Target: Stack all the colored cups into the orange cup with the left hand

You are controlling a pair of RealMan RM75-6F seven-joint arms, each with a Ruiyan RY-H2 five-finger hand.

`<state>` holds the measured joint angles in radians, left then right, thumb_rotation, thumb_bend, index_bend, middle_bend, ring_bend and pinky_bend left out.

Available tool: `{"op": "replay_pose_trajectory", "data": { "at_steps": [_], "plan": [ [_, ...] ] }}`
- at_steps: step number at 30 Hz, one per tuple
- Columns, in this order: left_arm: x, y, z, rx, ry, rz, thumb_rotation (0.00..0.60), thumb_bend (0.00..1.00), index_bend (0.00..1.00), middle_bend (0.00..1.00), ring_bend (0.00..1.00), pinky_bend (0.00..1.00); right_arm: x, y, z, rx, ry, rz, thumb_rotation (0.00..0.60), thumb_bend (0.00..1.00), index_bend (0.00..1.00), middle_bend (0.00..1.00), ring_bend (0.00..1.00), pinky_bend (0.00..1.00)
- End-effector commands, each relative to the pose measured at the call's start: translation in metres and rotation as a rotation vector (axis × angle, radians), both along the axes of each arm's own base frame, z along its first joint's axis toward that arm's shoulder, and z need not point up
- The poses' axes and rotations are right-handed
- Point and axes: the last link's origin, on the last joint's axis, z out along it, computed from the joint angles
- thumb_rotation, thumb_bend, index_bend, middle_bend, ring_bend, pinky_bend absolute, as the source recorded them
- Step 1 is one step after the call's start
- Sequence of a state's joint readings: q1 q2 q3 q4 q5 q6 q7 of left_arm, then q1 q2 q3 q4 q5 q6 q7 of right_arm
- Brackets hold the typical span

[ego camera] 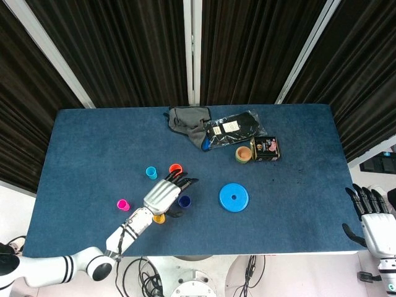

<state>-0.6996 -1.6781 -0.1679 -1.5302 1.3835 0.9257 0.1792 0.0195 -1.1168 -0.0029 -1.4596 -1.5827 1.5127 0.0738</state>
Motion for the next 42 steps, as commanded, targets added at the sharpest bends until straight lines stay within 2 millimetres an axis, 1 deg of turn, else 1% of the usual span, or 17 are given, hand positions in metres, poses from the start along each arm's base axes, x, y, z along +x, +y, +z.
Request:
{"op": "replay_pose_trajectory", "data": {
  "at_steps": [1, 7, 12, 21, 28, 33, 42],
  "plan": [
    [0.0, -0.001, -0.007, -0.009, 0.01, 0.0, 0.6, 0.12, 0.14, 0.21, 0.09, 0.04, -0.001, 0.0, 0.001, -0.003, -0.002, -0.002, 0.6, 0.22, 0.0, 0.0, 0.0, 0.0],
    [-0.004, 0.0, -0.019, -0.001, 0.057, -0.013, 0.6, 0.12, 0.17, 0.23, 0.13, 0.04, -0.003, 0.002, 0.001, -0.003, -0.007, -0.005, 0.6, 0.22, 0.0, 0.0, 0.0, 0.0],
    [-0.007, 0.001, -0.021, 0.025, 0.079, -0.034, 0.6, 0.13, 0.24, 0.27, 0.22, 0.06, -0.006, 0.002, 0.004, -0.011, -0.008, -0.014, 0.6, 0.22, 0.0, 0.0, 0.0, 0.0],
    [-0.008, 0.005, -0.028, 0.055, 0.13, -0.088, 0.6, 0.15, 0.35, 0.34, 0.33, 0.08, -0.008, 0.002, 0.004, -0.015, -0.011, -0.02, 0.6, 0.23, 0.0, 0.0, 0.0, 0.0],
    [-0.008, 0.008, -0.032, 0.076, 0.139, -0.107, 0.6, 0.16, 0.38, 0.38, 0.38, 0.08, -0.01, 0.001, 0.005, -0.021, -0.015, -0.026, 0.6, 0.24, 0.0, 0.0, 0.0, 0.0],
    [-0.008, 0.009, -0.033, 0.101, 0.136, -0.128, 0.6, 0.17, 0.43, 0.42, 0.45, 0.11, -0.011, 0.0, 0.005, -0.02, -0.018, -0.032, 0.6, 0.24, 0.0, 0.0, 0.0, 0.0],
    [-0.009, 0.009, -0.038, 0.08, 0.143, -0.14, 0.6, 0.19, 0.46, 0.44, 0.49, 0.11, -0.012, 0.001, 0.006, -0.026, -0.016, -0.034, 0.6, 0.25, 0.0, 0.0, 0.0, 0.0]
  ]
}}
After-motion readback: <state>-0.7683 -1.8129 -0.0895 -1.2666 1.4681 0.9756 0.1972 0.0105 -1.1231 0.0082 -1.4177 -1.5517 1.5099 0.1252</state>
